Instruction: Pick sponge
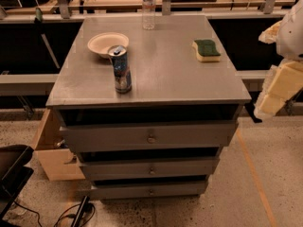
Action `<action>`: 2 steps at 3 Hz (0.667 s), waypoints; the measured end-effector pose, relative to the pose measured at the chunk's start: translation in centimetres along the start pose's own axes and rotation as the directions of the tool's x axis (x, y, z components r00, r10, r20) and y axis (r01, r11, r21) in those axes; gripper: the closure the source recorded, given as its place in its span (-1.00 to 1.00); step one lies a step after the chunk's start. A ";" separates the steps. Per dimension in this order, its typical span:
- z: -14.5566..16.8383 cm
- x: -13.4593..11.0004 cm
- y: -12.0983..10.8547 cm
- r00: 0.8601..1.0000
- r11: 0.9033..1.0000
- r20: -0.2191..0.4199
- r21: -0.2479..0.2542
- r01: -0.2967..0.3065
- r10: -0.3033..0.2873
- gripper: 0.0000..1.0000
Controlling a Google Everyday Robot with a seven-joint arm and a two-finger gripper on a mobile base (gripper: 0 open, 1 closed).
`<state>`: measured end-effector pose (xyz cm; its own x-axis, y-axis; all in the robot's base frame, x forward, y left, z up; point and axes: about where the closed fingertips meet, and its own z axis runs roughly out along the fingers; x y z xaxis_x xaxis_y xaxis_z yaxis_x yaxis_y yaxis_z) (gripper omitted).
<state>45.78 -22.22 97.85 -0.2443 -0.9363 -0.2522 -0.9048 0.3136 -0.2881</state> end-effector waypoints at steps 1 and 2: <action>1.7 1.3 -4.0 0.980 0.985 0.131 0.059 -0.162 0.153 -1.00; 2.7 1.8 -8.9 0.891 0.916 0.293 0.100 -0.390 0.347 -1.00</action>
Offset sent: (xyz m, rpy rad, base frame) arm 0.1539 -0.0827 0.0136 0.6423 -0.3257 -0.6684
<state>54.32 -26.26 97.42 -0.4294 -0.6789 -0.5956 -0.6983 0.6678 -0.2577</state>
